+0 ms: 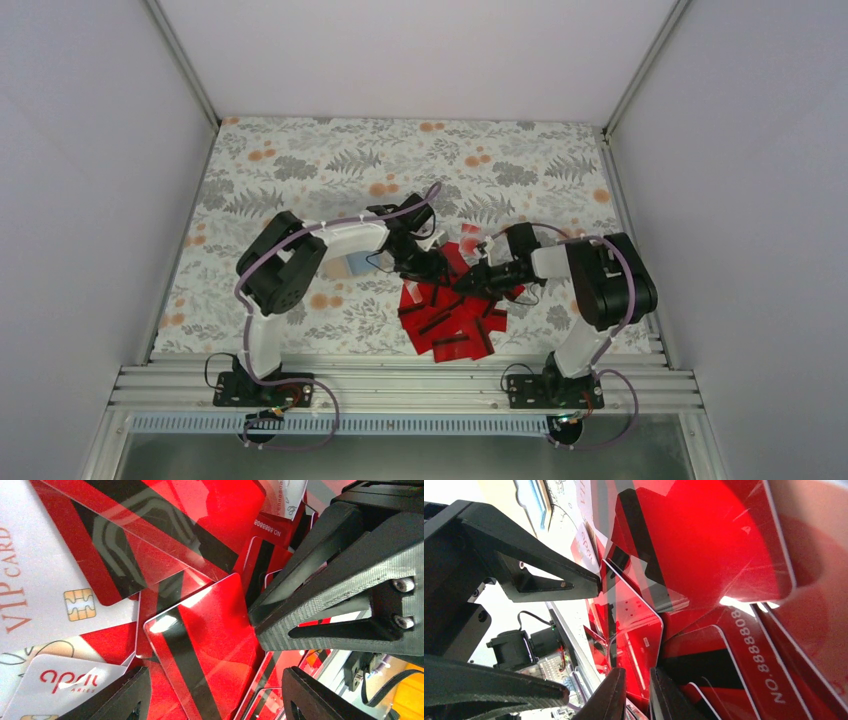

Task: Put the credit cards into the card holder

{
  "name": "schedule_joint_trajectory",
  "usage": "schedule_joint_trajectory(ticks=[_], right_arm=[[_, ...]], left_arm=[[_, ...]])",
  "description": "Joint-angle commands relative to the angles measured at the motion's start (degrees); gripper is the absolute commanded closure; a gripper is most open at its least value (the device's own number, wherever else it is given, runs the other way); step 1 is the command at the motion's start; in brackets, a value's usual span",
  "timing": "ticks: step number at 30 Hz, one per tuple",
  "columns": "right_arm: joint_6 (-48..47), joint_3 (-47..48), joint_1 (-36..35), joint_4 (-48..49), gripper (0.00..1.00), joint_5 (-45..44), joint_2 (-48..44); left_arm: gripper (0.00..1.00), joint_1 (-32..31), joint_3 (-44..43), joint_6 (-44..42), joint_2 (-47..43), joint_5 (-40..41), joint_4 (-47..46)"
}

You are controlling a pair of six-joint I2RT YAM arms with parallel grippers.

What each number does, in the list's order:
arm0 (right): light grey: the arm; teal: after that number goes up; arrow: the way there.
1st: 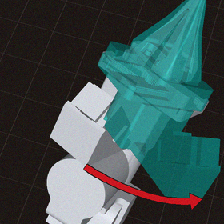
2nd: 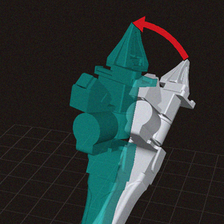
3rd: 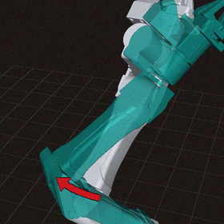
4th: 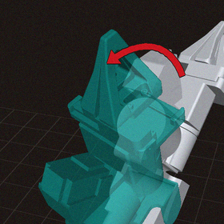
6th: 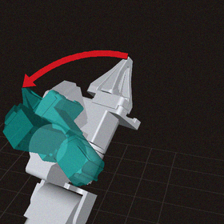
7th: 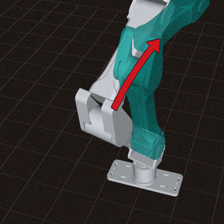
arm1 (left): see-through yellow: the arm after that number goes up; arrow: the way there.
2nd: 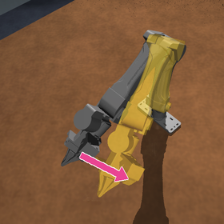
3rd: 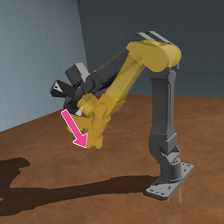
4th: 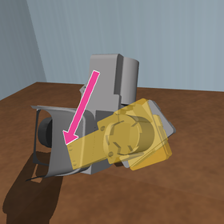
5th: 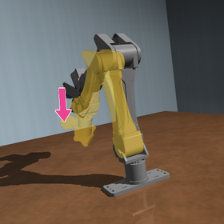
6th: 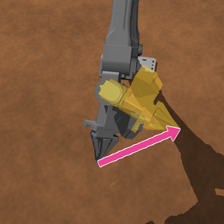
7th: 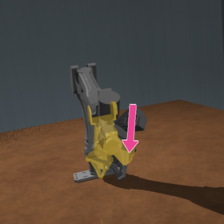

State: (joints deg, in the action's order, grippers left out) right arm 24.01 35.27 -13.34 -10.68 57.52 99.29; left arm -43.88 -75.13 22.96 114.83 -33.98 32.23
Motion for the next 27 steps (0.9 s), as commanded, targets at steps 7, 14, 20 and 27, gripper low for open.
schedule_joint_trajectory(ticks=[7, 14, 20, 27], right_arm=[[3.3, 1.4, -2.6, 4.9, 0.86, -6.7, 6.2], [3.6, 3.0, -3.4, 5.6, 0.86, -6.7, 8.0], [4.6, 4.0, -3.6, 6.8, 0.85, -5.3, 8.9], [4.9, 5.7, -3.7, 6.5, 0.84, -5.3, 10.2]], left_arm=[[0.33, 0.8, 4.6, 3.4, 3.1, -5.8, -6.3], [0.4, 4.4, 11.0, 7.1, -2.2, -12.7, -17.5], [0.42, 4.6, 12.7, 7.2, -5.4, -18.3, -23.0], [0.44, 4.7, 13.4, 9.4, -6.6, -21.5, -27.8]])
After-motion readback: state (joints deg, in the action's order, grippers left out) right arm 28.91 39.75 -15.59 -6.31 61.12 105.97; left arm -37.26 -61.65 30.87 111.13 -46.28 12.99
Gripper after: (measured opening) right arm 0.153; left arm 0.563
